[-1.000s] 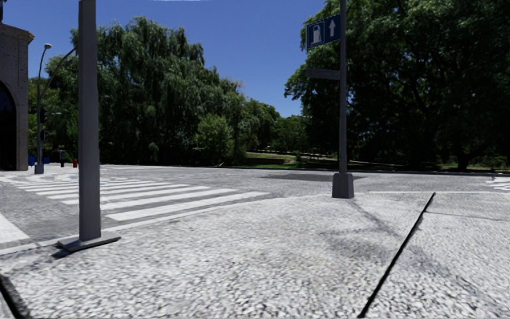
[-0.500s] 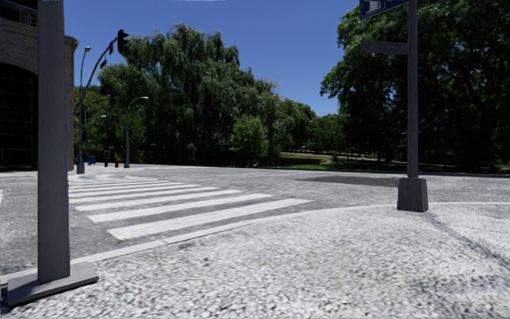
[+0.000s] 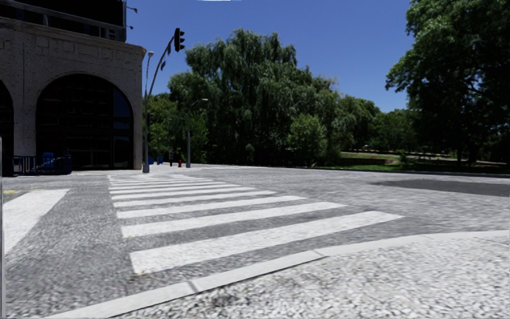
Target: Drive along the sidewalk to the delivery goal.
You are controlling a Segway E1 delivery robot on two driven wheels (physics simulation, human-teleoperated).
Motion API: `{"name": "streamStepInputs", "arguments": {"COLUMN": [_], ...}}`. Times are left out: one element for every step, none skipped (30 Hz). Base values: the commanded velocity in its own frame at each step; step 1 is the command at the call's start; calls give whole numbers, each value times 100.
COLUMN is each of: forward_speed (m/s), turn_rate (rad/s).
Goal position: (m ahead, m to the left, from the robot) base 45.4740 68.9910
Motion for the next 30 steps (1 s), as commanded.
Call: {"name": "streamStepInputs", "arguments": {"forward_speed": [200,200,200,200,200,200,200,200,200,200,200,200,200,200,200,200,200,200,200,200,200,200,200,200,200,200,200,200,200,200], "turn_rate": [55,40,32,30,30,29,29,29,29,29,29,29,29,29,29,29,29,44,65,72,72,74,74,74,74,74,74,74,74,74]}}
